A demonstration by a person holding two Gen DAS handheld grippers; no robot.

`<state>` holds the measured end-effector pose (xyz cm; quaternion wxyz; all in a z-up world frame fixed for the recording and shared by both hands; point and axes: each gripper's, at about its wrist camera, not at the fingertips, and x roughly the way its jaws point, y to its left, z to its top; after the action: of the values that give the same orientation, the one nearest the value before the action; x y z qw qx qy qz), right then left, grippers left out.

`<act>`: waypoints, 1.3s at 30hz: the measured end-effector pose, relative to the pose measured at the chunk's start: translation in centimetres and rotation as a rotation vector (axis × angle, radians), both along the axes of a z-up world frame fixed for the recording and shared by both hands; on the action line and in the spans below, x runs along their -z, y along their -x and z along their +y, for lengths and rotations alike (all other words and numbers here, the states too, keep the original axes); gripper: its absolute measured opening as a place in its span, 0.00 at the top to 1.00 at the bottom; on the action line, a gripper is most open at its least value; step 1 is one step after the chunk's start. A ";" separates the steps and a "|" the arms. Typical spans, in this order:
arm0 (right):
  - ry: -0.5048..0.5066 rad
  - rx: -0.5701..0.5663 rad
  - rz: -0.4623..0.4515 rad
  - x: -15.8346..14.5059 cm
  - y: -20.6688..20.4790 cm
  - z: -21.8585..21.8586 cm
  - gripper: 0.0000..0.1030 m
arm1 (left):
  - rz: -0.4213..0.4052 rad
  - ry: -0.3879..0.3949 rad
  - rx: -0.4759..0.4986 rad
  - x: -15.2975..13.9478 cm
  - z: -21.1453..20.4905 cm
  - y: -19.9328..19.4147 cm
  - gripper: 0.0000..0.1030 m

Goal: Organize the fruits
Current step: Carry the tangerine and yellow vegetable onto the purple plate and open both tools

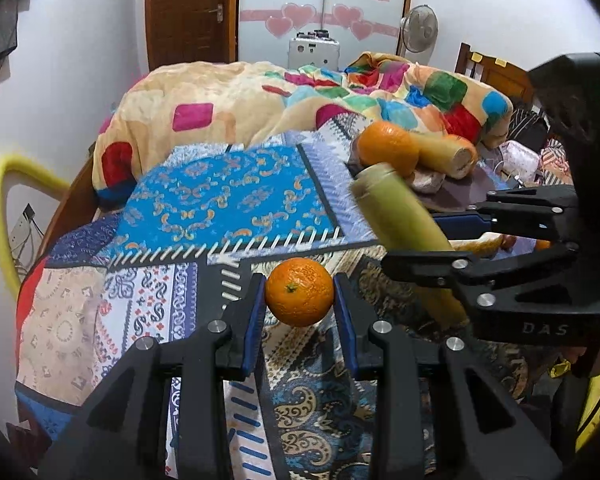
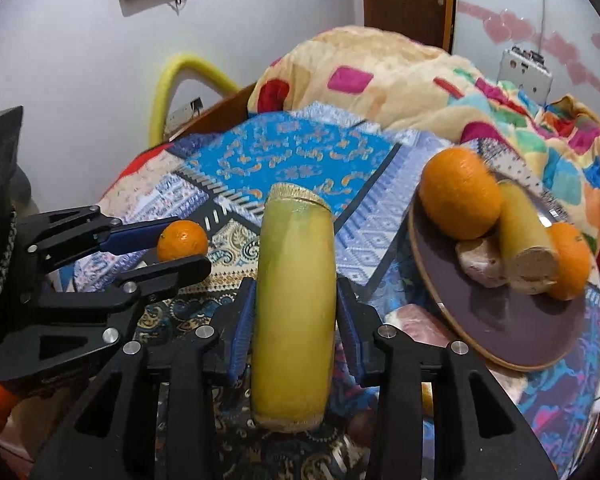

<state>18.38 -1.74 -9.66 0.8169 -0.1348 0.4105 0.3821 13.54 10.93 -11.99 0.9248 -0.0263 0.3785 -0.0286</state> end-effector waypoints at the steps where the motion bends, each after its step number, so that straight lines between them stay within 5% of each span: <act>1: -0.007 0.003 -0.008 -0.4 0.1 -0.2 0.65 | -0.008 0.000 0.001 -0.4 -0.1 0.1 0.68; 14: -0.059 0.105 -0.150 -5.5 0.4 -6.1 0.66 | -0.074 0.005 0.046 -3.7 -3.7 -1.3 0.68; 27: -0.027 0.224 -0.153 -4.8 -3.3 -11.6 0.66 | -0.061 0.018 0.109 -3.3 -7.9 -6.6 0.68; 39: -0.034 0.250 -0.070 -2.0 -7.7 -11.3 0.66 | -0.012 0.002 0.176 -1.1 -10.6 -10.7 0.68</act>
<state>26.07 -13.06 -7.66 0.8742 -0.0820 0.3888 0.2791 24.21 0.36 -10.84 0.9209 0.0062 0.3737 -0.1104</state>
